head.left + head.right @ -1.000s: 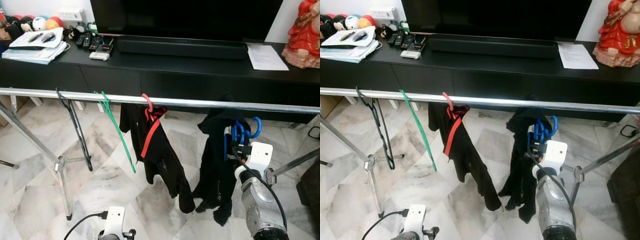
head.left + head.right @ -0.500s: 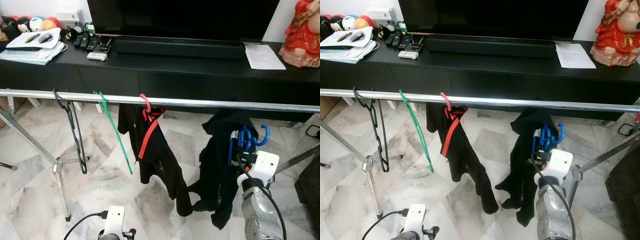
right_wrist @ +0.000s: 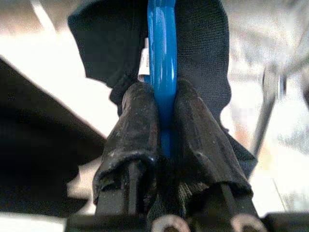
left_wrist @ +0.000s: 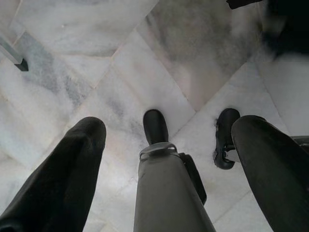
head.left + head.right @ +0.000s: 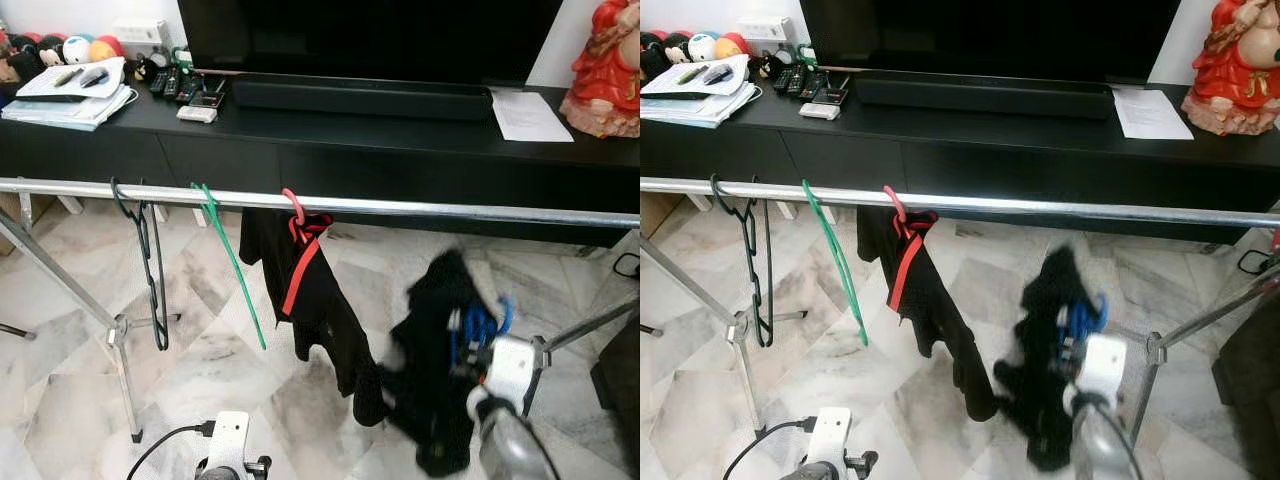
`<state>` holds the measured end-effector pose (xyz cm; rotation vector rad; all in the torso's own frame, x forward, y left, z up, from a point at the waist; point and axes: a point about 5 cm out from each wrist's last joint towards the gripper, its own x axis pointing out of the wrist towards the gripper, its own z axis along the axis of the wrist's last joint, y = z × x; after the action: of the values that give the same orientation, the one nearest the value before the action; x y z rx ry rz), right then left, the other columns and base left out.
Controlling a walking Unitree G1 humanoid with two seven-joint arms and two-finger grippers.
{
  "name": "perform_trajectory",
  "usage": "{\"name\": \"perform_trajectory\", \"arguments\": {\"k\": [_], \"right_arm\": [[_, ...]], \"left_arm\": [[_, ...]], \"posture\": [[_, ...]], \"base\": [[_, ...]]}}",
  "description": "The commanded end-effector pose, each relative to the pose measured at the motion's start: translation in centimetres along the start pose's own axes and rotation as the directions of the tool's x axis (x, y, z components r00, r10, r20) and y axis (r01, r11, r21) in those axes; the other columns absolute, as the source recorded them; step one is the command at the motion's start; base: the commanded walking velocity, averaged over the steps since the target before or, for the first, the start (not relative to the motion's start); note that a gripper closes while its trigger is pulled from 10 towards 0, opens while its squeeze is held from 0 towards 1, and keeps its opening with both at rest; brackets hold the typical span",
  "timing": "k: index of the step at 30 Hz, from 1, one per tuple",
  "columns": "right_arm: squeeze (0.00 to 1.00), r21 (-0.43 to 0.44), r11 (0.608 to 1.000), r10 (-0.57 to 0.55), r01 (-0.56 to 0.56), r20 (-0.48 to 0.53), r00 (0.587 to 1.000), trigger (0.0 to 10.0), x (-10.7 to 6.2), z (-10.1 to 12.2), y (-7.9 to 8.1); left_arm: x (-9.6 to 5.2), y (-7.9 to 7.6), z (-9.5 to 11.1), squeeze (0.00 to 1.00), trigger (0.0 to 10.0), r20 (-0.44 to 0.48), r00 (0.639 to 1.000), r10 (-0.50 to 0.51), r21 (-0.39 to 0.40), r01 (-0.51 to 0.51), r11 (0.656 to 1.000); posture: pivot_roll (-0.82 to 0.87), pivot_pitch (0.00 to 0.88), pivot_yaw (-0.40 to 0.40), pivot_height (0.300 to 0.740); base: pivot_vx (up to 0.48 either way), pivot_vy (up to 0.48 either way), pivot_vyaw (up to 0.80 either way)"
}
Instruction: Hang hanger
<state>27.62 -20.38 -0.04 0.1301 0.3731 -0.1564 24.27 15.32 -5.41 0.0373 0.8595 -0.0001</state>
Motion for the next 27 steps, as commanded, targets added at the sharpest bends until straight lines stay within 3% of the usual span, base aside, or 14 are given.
{"name": "perform_trajectory", "arguments": {"k": [1, 2, 8, 14, 27], "right_arm": [[0.00, -0.036, 0.999, 0.002, -0.006, -0.091, 0.996, 10.0, -0.3, -1.7, -0.3], [0.00, -0.072, 0.997, -0.006, -0.008, -0.187, 0.982, 10.0, -0.9, -3.5, -0.4], [0.00, -0.081, 0.996, -0.059, 0.035, -0.314, 0.948, 10.0, -2.2, -6.2, -1.1], [0.00, -0.028, 0.999, -0.047, 0.039, -0.346, 0.937, 10.0, -2.9, -7.4, -0.3], [0.00, -0.054, 0.998, -0.051, 0.031, -0.429, 0.902, 10.0, -4.4, -9.6, 0.0]], "left_arm": [[-0.1, 0.0, -1.1, 0.00, 10.0, -0.036, 0.999, -0.001, 0.001, 0.001, 1.000], [-0.1, 0.0, -1.0, 0.00, 10.0, -0.037, 0.999, 0.000, 0.003, 0.000, 1.000], [-0.1, 0.1, -1.2, 0.00, 10.0, -0.043, 0.999, 0.010, -0.010, -0.010, 1.000], [-0.1, 0.3, -1.4, 0.00, 10.0, -0.058, 0.998, 0.011, -0.005, -0.011, 1.000], [-0.2, 0.4, -1.5, 0.00, 10.0, -0.060, 0.998, 0.002, 0.010, -0.001, 1.000]], "posture": [[0.04, 0.177, -0.038, 0.740], [0.04, 0.173, -0.036, 0.740], [0.06, 0.162, -0.038, 0.740], [0.04, 0.155, -0.024, 0.740], [0.05, 0.136, -0.017, 0.740]], "base": [[0.000, 0.000, 0.00], [0.000, 0.000, 0.00], [0.000, 0.000, 0.00], [0.000, 0.045, 0.00], [0.000, 0.345, 0.00]]}}
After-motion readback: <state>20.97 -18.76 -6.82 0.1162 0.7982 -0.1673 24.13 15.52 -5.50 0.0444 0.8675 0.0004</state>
